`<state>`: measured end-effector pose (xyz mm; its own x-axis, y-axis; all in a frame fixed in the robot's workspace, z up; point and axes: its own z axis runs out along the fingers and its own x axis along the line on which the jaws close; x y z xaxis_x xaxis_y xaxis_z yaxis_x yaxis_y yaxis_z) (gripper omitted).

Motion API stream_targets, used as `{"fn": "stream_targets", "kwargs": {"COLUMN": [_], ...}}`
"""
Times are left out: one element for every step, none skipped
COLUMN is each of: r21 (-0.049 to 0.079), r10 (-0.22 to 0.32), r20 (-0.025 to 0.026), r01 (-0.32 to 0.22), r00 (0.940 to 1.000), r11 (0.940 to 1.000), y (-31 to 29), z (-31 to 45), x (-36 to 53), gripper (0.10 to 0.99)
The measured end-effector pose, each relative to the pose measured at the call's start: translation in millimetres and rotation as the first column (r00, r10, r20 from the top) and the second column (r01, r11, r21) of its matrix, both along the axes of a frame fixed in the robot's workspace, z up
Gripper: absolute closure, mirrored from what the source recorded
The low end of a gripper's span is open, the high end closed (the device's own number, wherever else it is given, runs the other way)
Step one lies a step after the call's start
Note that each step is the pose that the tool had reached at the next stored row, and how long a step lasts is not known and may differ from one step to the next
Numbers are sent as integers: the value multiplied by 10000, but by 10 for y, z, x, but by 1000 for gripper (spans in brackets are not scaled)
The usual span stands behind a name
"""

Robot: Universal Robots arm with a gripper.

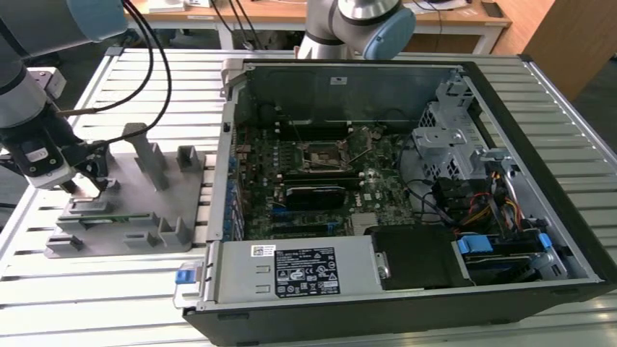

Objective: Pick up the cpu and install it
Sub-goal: 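Pick up the cpu and move it towards the insertion slot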

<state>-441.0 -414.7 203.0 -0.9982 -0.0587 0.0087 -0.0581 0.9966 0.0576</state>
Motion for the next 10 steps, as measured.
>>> {"fn": "stream_targets", "kwargs": {"r21": [-1,-1,-1,-1,-1,-1,0,0,0,-1], "r10": [-1,0,0,-2,-3,-4,-4,-5,-7,-7], "r20": [-1,-1,-1,-2,-2,-2,-1,-1,-1,-4], "r01": [1,0,0,2,3,4,4,5,7,7], "r00": [10000,10000,10000,10000,10000,10000,10000,10000,10000,10000], "r11": [10000,10000,10000,10000,10000,10000,10000,10000,10000,10000], "y": [0,1,3,7,10,14,18,21,28,34], "z": [-9,-17,-23,-29,-37,-44,-53,-65,-75,-81], "x": [0,0,1,1,1,1,2,2,1,2], "gripper": [561,561,561,561,561,561,561,561,561,561]}}
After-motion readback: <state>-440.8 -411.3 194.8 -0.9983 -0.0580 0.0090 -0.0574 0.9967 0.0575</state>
